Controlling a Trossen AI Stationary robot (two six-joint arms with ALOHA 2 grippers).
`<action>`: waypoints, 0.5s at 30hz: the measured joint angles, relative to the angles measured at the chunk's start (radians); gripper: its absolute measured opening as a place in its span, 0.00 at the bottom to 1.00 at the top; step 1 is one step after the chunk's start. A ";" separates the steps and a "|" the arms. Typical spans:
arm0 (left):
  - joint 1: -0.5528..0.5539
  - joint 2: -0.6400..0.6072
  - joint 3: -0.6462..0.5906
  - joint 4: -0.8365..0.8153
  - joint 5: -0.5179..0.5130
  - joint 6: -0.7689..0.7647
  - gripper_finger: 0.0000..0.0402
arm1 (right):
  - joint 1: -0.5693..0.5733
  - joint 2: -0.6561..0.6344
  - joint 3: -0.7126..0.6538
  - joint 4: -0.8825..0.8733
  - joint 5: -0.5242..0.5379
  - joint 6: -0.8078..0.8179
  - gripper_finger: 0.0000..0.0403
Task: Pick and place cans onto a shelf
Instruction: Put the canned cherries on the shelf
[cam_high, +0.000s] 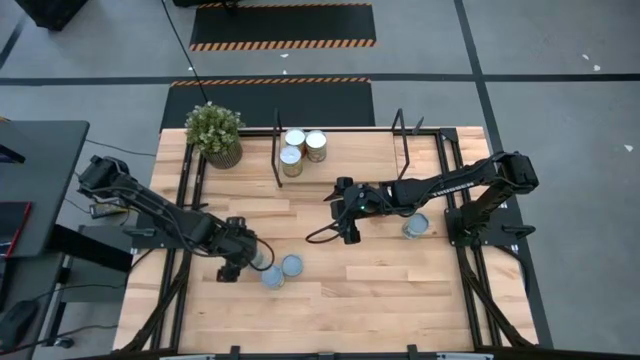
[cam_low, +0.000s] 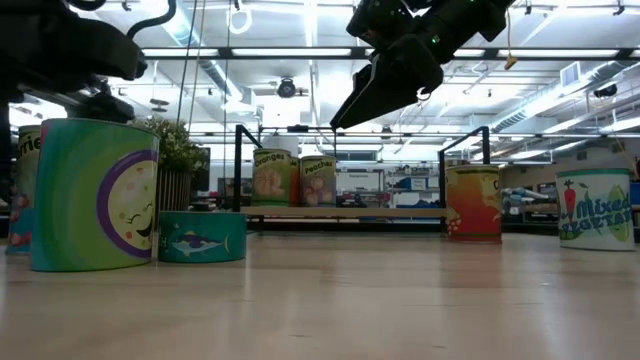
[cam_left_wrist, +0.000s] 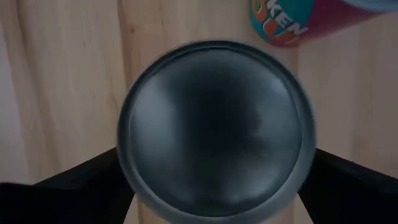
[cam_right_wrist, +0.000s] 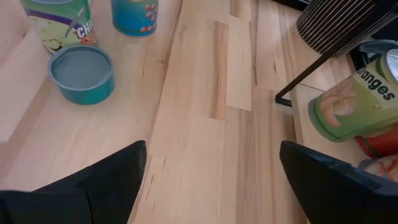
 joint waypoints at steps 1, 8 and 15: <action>0.000 0.004 0.000 0.002 -0.005 0.010 0.95 | 0.000 0.000 0.000 0.000 0.000 0.000 0.94; 0.000 0.045 0.000 0.012 -0.023 0.018 0.85 | 0.000 0.000 0.000 0.000 0.000 0.001 0.94; 0.028 0.047 0.030 -0.021 -0.055 0.048 0.72 | -0.003 -0.066 0.000 -0.056 0.031 -0.006 0.94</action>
